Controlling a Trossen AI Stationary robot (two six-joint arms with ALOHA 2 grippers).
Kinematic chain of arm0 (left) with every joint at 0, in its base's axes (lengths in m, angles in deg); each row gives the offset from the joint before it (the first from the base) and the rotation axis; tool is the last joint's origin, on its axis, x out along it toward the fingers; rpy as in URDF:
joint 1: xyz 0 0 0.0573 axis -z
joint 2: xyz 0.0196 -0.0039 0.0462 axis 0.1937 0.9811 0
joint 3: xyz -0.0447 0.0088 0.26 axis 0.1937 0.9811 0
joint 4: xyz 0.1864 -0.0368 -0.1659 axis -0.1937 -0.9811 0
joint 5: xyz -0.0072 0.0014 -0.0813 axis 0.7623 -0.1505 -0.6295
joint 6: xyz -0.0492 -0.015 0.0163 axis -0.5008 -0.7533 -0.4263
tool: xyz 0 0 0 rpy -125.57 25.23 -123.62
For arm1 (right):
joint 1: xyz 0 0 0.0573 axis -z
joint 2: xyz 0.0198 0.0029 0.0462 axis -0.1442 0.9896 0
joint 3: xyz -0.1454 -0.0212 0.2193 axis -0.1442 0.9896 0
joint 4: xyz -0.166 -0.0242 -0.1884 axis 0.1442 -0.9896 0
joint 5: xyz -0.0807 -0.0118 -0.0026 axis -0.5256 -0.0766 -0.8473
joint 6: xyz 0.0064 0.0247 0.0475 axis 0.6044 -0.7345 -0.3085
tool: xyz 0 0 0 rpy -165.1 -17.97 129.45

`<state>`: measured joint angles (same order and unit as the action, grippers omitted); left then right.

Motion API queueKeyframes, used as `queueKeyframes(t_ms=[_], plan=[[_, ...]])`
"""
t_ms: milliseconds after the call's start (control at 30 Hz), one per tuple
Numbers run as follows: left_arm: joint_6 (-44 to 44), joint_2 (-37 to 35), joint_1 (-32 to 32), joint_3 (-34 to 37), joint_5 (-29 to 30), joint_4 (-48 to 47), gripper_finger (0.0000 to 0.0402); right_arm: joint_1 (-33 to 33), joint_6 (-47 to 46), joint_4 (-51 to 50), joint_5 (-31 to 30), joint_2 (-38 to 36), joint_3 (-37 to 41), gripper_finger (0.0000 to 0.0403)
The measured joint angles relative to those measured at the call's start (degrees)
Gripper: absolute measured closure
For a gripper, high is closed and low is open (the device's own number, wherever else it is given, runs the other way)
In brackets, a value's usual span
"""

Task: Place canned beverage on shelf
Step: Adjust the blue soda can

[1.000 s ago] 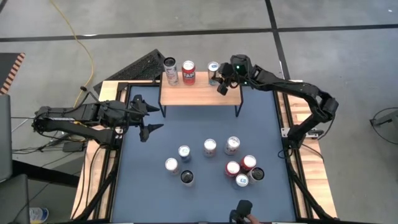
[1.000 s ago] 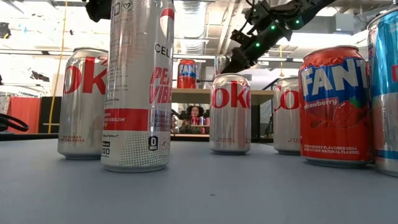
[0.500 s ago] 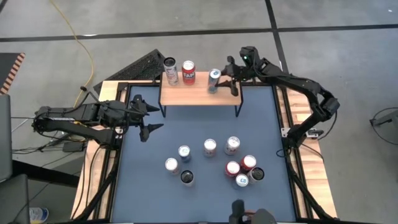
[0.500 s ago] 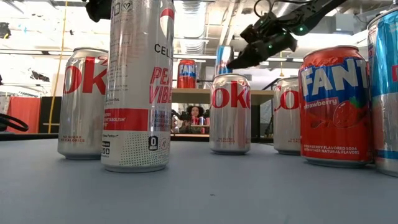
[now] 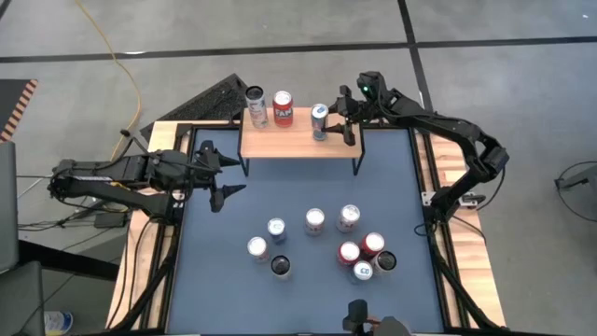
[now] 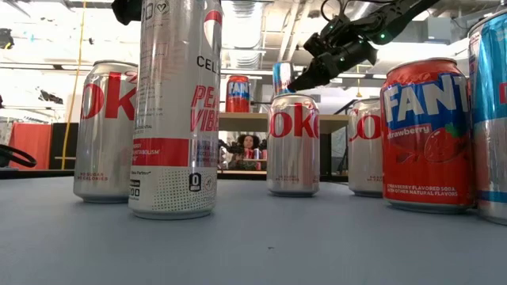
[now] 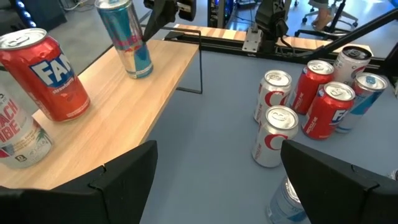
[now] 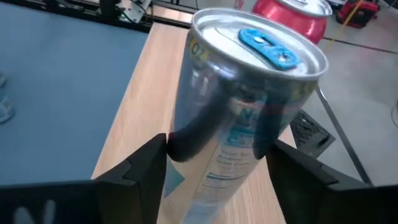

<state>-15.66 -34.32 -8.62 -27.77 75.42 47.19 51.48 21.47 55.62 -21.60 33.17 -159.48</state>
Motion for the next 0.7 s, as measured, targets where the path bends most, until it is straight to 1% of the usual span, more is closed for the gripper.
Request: queueKeyframes(t_ms=[167,200,300,500,633,700], plan=[[-0.1,0.0,0.0,0.0,0.0,0.0,0.0069,0.0,0.6,-0.2,-0.2,0.0,-0.1,0.0133],[-0.3,0.0,0.0,0.0,0.0,0.0,0.0069,-0.1,1.3,-0.1,-1.3,0.0,-0.1,0.0132],[-0.5,0.0,0.0,0.0,0.0,0.0,0.0069,-0.3,1.1,0.0,-7.1,-0.1,-0.5,0.0132],[-0.8,0.0,0.0,0.0,-0.1,-0.1,0.0069,1.3,-5.6,-2.3,-7.5,-1.7,-1.2,0.0131],[-0.5,0.0,0.0,0.0,-0.1,-0.6,0.0069,0.8,-9.1,-6.5,-7.9,-2.5,-1.3,0.0131],[-0.2,0.0,0.0,0.0,-0.1,-0.5,0.0069,0.0,-12.2,-8.3,-12.5,-2.5,-1.3,0.0131]])
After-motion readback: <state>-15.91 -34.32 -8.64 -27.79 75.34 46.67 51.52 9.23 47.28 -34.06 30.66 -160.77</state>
